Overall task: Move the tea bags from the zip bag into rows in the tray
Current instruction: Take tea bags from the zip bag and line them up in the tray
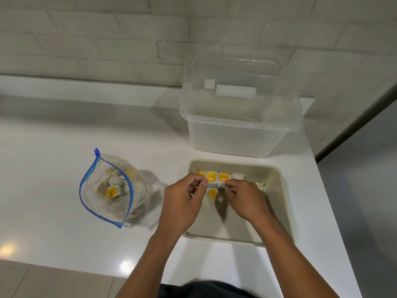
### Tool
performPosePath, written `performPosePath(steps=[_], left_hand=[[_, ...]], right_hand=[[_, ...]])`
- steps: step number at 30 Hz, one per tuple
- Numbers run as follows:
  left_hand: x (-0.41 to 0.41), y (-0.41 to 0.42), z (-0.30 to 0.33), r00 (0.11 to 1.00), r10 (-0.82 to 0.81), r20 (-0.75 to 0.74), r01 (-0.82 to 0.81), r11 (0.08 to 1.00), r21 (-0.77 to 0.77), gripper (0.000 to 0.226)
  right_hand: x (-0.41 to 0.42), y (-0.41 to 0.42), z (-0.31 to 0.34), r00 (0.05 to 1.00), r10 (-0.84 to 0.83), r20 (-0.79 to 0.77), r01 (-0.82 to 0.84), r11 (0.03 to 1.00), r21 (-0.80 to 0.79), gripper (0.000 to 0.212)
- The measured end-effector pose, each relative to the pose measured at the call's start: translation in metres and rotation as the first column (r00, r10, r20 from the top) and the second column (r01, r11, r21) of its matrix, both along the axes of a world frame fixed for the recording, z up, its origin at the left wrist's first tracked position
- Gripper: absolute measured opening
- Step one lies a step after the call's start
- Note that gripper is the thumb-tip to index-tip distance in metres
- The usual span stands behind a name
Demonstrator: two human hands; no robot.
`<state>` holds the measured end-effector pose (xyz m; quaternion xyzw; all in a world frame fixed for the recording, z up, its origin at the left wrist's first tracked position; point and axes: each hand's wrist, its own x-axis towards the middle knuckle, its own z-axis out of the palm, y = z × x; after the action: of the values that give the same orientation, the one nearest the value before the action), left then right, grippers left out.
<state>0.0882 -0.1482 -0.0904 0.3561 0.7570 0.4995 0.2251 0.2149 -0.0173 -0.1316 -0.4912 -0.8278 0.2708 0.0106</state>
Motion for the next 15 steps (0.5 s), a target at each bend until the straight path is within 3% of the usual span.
performPosePath(steps=[8, 15], left_hand=[[0.0, -0.006, 0.011, 0.997, -0.003, -0.072, 0.003, 1.0, -0.001, 0.005], [-0.008, -0.019, 0.024, 0.995, 0.004, -0.095, -0.002, 1.0, 0.029, 0.01]], right_hand=[[0.0, -0.008, 0.025, 0.979, -0.124, -0.16, 0.134, 0.989, 0.056, 0.02], [-0.021, -0.036, 0.063, 0.95, -0.03, -0.31, 0.05, 0.997, 0.056, 0.016]])
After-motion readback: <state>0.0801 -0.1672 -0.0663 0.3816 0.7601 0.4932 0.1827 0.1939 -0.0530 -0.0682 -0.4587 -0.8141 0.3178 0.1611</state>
